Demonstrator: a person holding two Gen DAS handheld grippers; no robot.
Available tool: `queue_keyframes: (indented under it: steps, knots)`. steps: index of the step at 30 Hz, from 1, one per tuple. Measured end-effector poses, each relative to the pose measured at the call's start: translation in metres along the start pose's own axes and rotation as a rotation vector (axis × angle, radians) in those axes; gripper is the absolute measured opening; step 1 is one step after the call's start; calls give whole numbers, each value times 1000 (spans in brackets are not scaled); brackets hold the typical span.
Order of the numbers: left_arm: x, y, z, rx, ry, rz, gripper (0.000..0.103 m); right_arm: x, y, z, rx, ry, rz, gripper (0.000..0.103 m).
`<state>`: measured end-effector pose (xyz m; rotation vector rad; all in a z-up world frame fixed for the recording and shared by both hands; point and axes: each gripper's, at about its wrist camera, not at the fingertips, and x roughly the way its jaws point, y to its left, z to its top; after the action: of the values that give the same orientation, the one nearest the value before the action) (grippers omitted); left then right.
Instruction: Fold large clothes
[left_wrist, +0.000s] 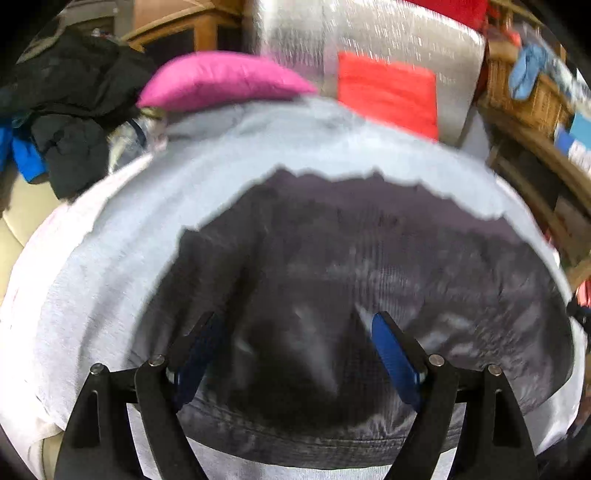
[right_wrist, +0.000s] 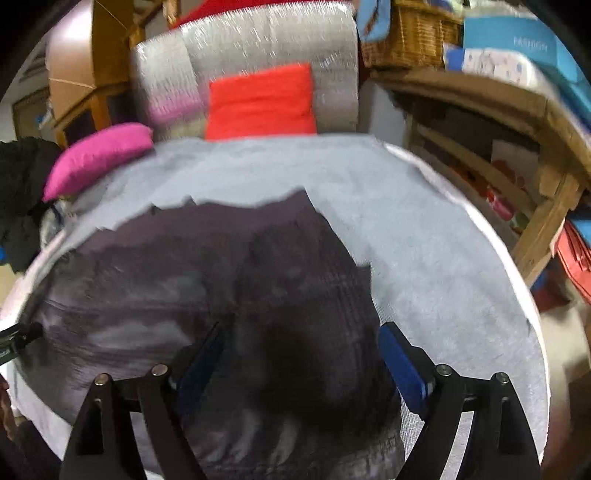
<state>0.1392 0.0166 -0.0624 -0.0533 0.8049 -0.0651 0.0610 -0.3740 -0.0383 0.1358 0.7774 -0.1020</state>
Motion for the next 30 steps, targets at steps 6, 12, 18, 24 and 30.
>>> queue_keyframes:
  steps: [6,12,18,24,30]
  knots:
    - [20,32,-7,-67,46,71,84,10,12,-10,-49,27,15,88]
    - [36,38,-20,-33,45,85,86,41,-5,-26,1,109,36,90]
    - [14,35,2,-77,3,85,86,20,-11,-5,28,46,48,90]
    - [16,-32,26,17,5,-33,86,40,15,32,-34,54,112,90]
    - [61,-93,15,167,104,0,88,96,25,36,-108,162,22,90]
